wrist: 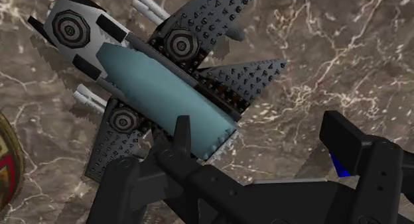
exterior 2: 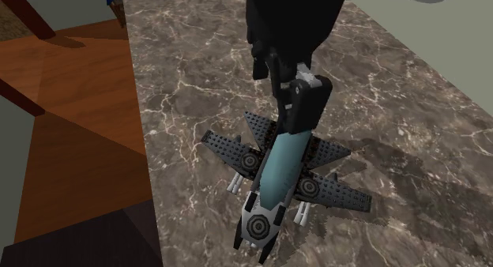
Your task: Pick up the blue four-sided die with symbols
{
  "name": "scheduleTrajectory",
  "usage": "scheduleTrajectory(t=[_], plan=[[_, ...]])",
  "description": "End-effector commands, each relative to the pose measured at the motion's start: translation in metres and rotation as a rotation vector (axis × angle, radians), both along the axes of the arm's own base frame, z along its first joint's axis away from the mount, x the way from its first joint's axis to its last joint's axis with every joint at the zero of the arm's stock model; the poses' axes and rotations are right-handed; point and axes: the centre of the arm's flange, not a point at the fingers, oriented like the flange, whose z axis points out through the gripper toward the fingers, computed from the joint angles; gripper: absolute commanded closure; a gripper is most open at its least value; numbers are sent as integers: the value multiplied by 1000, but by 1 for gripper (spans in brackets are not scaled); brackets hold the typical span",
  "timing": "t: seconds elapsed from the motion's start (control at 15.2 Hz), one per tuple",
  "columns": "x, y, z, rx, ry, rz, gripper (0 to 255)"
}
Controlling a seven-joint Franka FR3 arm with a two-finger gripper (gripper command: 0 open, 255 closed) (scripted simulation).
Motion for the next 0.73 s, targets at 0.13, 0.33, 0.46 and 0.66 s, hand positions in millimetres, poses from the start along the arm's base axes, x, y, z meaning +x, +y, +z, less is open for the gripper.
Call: scheduleTrajectory(t=[0.13, 0.33, 0.46, 0.66], plan=[[27, 46, -10, -13, -13, 3, 0], [48, 79, -18, -24, -22, 6, 0], [62, 101, -23, -32, -28, 8, 0], [82, 132, -30, -42, -37, 11, 0]])
